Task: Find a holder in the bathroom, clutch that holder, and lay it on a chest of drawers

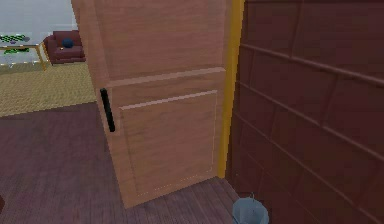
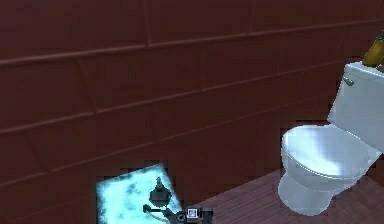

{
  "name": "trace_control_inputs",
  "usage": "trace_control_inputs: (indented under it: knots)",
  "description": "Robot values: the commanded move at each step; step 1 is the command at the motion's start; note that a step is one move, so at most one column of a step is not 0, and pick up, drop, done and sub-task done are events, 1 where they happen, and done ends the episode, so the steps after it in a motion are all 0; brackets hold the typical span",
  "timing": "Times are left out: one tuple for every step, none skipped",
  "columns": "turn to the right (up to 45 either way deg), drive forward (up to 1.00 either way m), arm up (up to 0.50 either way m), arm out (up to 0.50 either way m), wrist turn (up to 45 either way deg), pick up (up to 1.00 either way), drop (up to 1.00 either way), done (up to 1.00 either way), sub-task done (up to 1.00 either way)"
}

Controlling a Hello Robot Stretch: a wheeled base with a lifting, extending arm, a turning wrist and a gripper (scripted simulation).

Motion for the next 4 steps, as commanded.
trace_control_inputs:
  knots:
    - [0.0, 0.0, 0.1, 0.0, 0.0, 0.0, 0.0, 0.0, 0.0]
    - [0.0, 0.0, 0.4, 0.0, 0.0, 0.0, 0.0, 0.0, 0.0]
    - [0.0, 0.0, 0.0, 0.0, -45.0, 0.0, 0.0, 0.0, 0.0]
    - [0.0, 0.0, 0.0, 0.0, -45.0, 0.0, 0.0, 0.0, 0.0]
